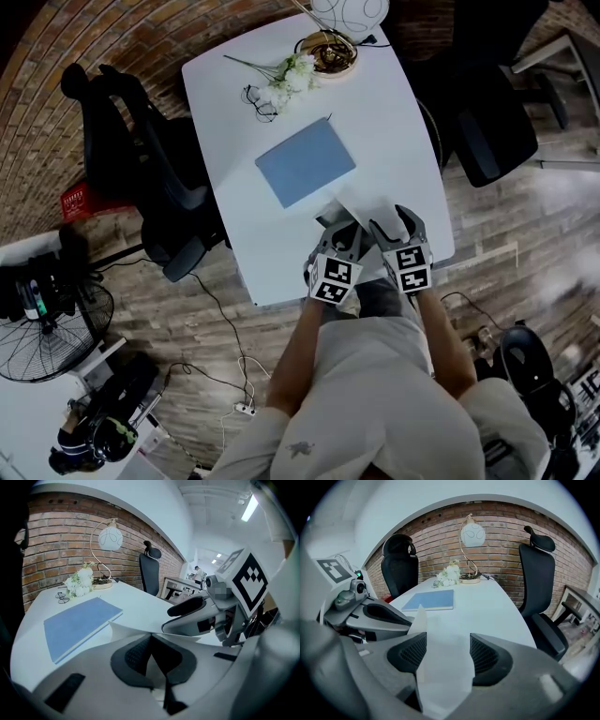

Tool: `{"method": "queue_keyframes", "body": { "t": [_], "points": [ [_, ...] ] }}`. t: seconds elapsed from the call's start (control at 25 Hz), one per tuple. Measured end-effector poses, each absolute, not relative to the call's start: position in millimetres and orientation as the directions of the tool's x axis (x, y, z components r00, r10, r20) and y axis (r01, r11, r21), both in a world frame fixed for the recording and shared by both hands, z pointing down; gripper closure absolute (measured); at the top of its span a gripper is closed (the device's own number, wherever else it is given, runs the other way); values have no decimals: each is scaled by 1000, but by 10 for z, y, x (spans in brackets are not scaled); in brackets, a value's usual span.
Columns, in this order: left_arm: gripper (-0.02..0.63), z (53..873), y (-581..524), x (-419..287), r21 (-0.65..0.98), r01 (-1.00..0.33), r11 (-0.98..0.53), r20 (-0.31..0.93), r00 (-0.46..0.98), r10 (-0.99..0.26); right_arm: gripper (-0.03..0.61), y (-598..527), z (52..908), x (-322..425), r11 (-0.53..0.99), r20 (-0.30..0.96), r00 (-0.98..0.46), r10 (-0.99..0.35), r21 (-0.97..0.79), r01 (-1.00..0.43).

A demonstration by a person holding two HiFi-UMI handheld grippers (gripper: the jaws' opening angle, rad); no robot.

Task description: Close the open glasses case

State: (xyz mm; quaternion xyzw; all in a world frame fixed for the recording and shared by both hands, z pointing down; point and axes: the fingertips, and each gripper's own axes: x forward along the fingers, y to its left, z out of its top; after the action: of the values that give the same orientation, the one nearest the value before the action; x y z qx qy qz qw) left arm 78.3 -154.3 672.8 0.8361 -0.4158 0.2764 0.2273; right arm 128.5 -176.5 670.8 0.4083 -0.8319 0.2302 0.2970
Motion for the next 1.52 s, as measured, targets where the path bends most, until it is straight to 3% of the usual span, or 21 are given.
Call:
{"method": "queue_keyframes", "body": {
  "t": [1.52],
  "points": [
    [609, 6746, -1287, 638, 170, -829, -533, 649, 501, -572, 288, -1530, 6692, 1171, 569, 680, -478, -556, -108, -816]
  ]
}}
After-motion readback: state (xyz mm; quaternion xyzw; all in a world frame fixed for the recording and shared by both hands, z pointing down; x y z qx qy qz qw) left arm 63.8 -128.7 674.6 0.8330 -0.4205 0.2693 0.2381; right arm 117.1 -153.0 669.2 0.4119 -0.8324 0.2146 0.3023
